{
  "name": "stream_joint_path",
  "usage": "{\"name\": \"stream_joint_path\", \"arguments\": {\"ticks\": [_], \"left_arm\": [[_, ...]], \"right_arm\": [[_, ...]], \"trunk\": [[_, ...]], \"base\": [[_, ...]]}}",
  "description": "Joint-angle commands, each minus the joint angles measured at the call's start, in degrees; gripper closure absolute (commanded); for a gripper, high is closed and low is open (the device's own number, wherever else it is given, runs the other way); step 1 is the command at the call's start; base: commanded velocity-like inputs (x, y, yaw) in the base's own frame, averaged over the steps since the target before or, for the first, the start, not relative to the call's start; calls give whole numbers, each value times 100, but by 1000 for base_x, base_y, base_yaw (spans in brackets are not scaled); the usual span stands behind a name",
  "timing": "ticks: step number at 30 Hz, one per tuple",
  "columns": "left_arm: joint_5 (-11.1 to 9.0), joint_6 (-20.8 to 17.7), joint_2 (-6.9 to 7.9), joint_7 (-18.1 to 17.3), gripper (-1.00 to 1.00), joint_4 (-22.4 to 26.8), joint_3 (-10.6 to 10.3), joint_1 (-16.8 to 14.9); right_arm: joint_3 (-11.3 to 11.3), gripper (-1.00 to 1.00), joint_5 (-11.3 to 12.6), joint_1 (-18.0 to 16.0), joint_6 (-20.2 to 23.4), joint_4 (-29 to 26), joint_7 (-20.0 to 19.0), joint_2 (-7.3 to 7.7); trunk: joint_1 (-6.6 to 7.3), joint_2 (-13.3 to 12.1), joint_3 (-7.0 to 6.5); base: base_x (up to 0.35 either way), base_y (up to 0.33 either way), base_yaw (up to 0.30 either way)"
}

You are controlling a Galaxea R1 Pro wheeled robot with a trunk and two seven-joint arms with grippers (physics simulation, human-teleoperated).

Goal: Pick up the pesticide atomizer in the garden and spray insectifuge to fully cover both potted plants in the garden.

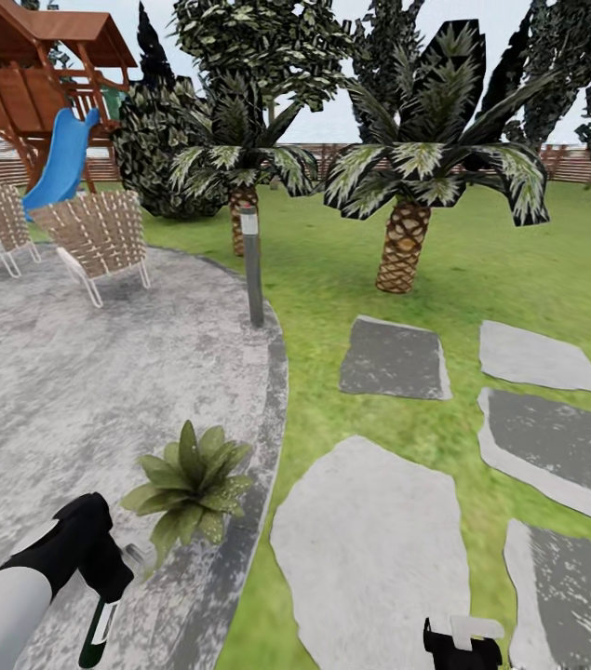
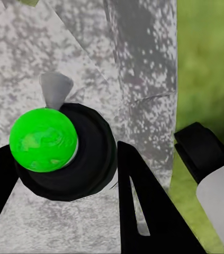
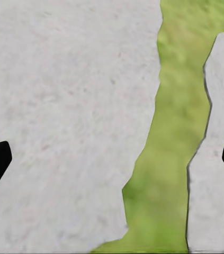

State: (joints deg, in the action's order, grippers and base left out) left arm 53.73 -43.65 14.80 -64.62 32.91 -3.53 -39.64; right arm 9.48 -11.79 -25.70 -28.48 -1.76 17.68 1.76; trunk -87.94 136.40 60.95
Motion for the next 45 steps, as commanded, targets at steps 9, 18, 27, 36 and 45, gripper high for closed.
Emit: {"name": "stream_joint_path", "arguments": {"ticks": [9,18,27,36,45], "left_arm": [[15,-38,3,-33,100,10,-25,0],[15,-38,5,-39,100,33,-23,0],[39,-50,-126,-451,100,152,-84,-151],[766,-67,-210,-1595,100,196,-291,-816],[1226,-36,-76,-2123,100,182,-289,-996]], "right_arm": [[41,-100,-61,-6,-18,7,25,0],[45,-100,-61,-6,-18,9,25,0],[44,-100,-61,-6,-18,9,25,8],[43,-100,-61,-6,-18,9,29,8],[45,-100,-61,-6,-18,0,26,8]], "trunk": [[0,2,5],[0,2,5],[0,2,5],[0,2,5],[0,2,5]], "base": [[-174,258,-273],[-251,234,-268],[-75,65,-35],[0,0,0],[0,0,-74]]}}
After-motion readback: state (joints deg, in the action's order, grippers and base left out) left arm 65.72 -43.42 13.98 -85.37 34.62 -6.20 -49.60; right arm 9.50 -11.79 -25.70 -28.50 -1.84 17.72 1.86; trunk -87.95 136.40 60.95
